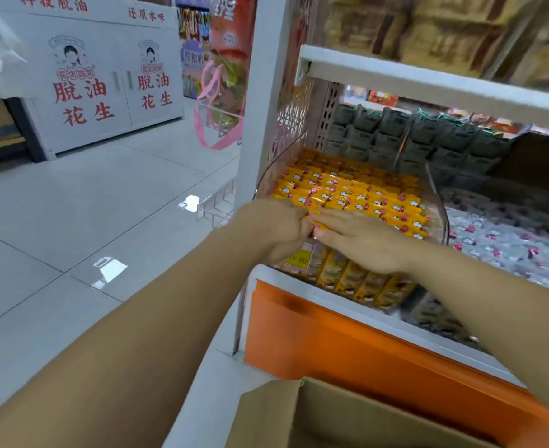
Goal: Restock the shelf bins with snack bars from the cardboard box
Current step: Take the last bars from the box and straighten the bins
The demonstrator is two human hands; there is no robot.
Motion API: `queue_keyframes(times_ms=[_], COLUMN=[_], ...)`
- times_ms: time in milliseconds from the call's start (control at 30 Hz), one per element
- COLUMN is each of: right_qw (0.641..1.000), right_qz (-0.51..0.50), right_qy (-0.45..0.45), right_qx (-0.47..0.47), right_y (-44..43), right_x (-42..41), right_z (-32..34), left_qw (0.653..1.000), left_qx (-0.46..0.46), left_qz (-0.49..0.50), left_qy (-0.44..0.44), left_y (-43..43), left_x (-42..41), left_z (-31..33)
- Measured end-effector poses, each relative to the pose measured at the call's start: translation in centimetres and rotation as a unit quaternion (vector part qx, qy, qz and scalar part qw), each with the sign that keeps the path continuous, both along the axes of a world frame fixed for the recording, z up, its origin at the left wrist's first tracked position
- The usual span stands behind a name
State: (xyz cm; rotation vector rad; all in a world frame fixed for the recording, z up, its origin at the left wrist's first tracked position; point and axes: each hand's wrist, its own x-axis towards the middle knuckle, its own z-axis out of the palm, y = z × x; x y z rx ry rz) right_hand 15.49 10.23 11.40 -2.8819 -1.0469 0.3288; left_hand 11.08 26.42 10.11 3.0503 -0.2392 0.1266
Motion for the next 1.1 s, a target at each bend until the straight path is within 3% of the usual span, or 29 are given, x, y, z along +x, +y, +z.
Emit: queue_keyframes(times_ms=[100,200,300,533,733,933,1100], right_qw=[0.993,0.985,0.981,0.953,0.930,0.906,0.929], right_qz=[0.001,0.000,-0.043,-0.196,-0.270,-0.326,-0.310], right_qy=[0.037,-0.027,-0.051,-0.088,-0.103,-0.224,-0.194], right_qx=[0.109,0.172,0.183,0.216,0.229,0.153,0.054], right_y=[-1.6,-5.5,-10.5,-22.9,-32.0,-39.5,-43.4], right_x=[-1.4,-3.9,-6.5,-11.3,-13.1,-10.2,-7.6], right_z=[2.1,3.8,4.3,4.8,4.2,1.1,-0.5], left_qw=[1.000,0.999,0.998,0.990,0.984,0.974,0.970], left_qx=[0.006,0.017,0.040,-0.019,-0.055,-0.098,-0.015], left_qz=[0.031,0.041,0.009,-0.086,-0.140,-0.189,-0.238], left_qy=[-0.002,-0.013,-0.053,-0.111,-0.095,-0.075,-0.049], left_y=[-0.3,-1.6,-4.8,-16.5,-27.3,-34.8,-40.8], left_x=[0.1,-0.5,-1.5,-4.2,-5.0,-2.6,-0.7], left_z=[1.3,1.4,2.7,6.5,6.7,5.3,3.6])
